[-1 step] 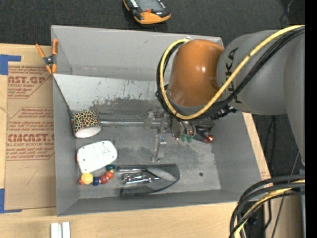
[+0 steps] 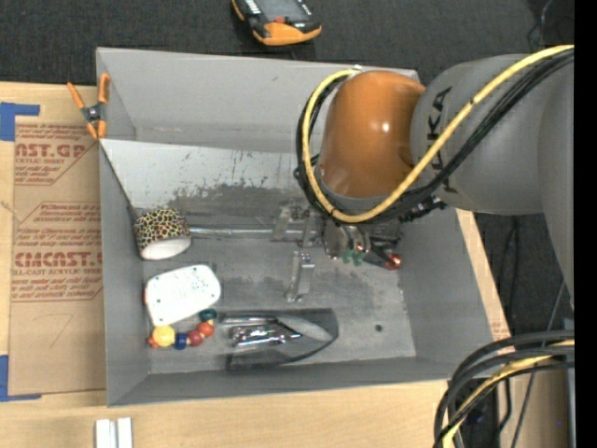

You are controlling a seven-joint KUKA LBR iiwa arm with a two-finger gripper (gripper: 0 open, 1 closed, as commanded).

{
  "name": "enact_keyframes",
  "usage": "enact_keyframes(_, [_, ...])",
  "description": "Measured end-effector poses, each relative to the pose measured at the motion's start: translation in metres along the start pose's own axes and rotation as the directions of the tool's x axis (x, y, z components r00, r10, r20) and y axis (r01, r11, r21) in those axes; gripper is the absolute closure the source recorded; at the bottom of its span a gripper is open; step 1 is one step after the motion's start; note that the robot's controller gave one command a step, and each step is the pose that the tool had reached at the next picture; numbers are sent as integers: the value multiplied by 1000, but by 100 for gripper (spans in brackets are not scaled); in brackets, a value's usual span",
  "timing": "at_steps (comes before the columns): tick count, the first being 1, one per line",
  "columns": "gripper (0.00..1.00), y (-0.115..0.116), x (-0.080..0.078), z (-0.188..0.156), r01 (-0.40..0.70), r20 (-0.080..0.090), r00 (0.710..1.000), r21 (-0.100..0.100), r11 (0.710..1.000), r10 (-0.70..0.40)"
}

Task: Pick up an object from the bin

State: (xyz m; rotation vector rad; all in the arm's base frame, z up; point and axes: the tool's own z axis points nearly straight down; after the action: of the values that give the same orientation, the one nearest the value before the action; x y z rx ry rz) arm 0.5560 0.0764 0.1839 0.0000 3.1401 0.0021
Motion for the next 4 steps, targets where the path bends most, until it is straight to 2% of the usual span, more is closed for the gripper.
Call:
enact_keyframes(1, [0,60,53,107,257,-4,966,2,966,-257])
enact_keyframes(2, [0,61,57,52,240,14,971,2,971,-240])
enact_keyframes(3, [0,62,57,114,269,-21,963,0,963,-269])
enact_keyframes(4, [0,50,71,111,369,25,929,0,930,-369])
